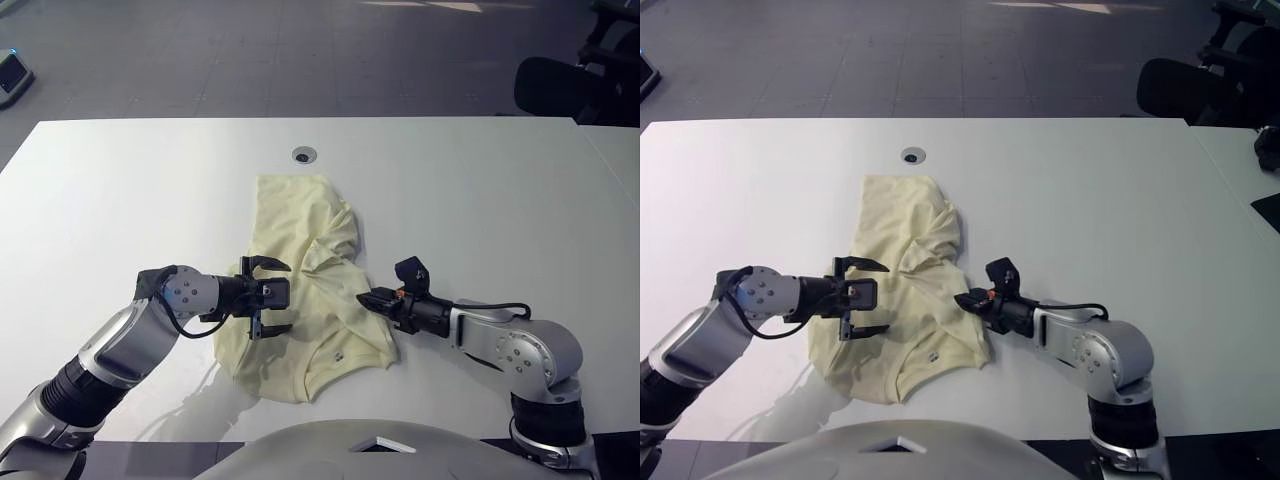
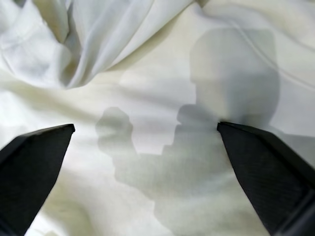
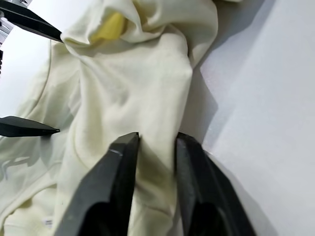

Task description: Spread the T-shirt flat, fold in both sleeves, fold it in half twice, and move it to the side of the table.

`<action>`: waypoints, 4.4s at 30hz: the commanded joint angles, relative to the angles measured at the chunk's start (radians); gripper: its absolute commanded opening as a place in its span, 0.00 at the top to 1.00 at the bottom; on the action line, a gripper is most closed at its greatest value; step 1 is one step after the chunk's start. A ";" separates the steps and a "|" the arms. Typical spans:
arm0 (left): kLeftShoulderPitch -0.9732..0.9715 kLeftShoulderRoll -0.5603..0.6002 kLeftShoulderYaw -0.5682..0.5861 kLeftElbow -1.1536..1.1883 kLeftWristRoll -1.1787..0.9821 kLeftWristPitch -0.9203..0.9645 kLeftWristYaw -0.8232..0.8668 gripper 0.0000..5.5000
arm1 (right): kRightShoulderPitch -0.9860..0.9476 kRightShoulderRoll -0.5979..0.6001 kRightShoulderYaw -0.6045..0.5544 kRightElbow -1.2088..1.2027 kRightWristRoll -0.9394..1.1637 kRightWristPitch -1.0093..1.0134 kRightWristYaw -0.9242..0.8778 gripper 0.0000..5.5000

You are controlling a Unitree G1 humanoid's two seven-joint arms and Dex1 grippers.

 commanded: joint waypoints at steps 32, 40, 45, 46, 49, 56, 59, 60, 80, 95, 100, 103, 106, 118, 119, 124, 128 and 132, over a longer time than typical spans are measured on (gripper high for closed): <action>0.135 -0.010 -0.031 -0.046 0.033 0.123 0.111 0.02 | 0.139 -0.343 -0.327 -0.001 -0.017 0.010 0.081 1.00; 0.157 -0.007 -0.030 -0.061 0.034 0.134 0.132 0.02 | 0.212 -0.408 -0.332 -0.021 -0.059 -0.020 0.094 1.00; 0.165 -0.008 -0.033 -0.065 0.034 0.136 0.140 0.02 | 0.236 -0.462 -0.279 -0.050 -0.056 -0.037 0.140 0.95; 0.168 -0.008 -0.033 -0.067 0.034 0.137 0.143 0.02 | 0.229 -0.473 -0.262 -0.047 -0.060 -0.047 0.149 0.91; 0.163 -0.004 -0.034 -0.066 0.032 0.133 0.139 0.02 | 0.180 -0.488 -0.251 -0.021 -0.069 -0.071 0.160 0.82; 0.142 0.009 -0.037 -0.053 0.033 0.115 0.112 0.02 | -0.086 -0.461 -0.174 0.076 -0.128 -0.155 0.125 0.62; 0.110 0.003 -0.046 -0.028 0.036 0.099 0.093 0.02 | -0.173 -0.426 -0.040 0.133 -0.215 -0.248 0.101 0.53; 0.103 0.001 -0.048 -0.023 0.038 0.096 0.088 0.02 | -0.189 -0.415 0.002 0.155 -0.240 -0.278 0.102 0.49; 0.079 0.009 -0.051 0.011 0.045 0.058 0.050 0.02 | -0.230 -0.576 0.282 0.400 -0.676 -0.691 0.264 0.03; 0.002 0.131 0.019 0.053 -0.030 -0.027 -0.145 0.02 | -0.623 -0.269 0.297 0.682 -0.677 -0.769 0.288 0.03; -0.048 0.121 0.036 0.088 -0.036 -0.040 -0.167 0.02 | -0.733 -0.120 0.319 0.923 -0.663 -0.872 0.343 0.03; -0.038 0.129 0.028 0.096 -0.027 -0.052 -0.176 0.02 | -0.790 -0.062 0.317 1.050 -0.662 -0.894 0.372 0.03; -0.034 0.126 0.022 0.102 -0.014 -0.057 -0.174 0.02 | -0.815 -0.033 0.333 1.125 -0.682 -0.912 0.401 0.03; -0.007 0.119 0.022 0.073 -0.007 -0.035 -0.161 0.02 | -0.784 -0.059 0.388 1.209 -0.800 -0.981 0.464 0.03; -0.006 0.119 0.022 0.072 -0.007 -0.035 -0.162 0.02 | -0.785 -0.064 0.389 1.219 -0.808 -0.988 0.465 0.03; 0.000 0.124 0.024 0.071 -0.003 -0.032 -0.163 0.02 | -0.813 -0.118 0.405 1.337 -0.881 -1.061 0.417 0.03; 0.010 0.122 0.021 0.063 -0.001 -0.025 -0.155 0.02 | -0.861 -0.140 0.392 1.472 -0.919 -1.109 0.344 0.03; 0.026 0.115 0.017 0.055 0.006 -0.014 -0.141 0.02 | -0.899 -0.150 0.391 1.559 -0.947 -1.150 0.297 0.03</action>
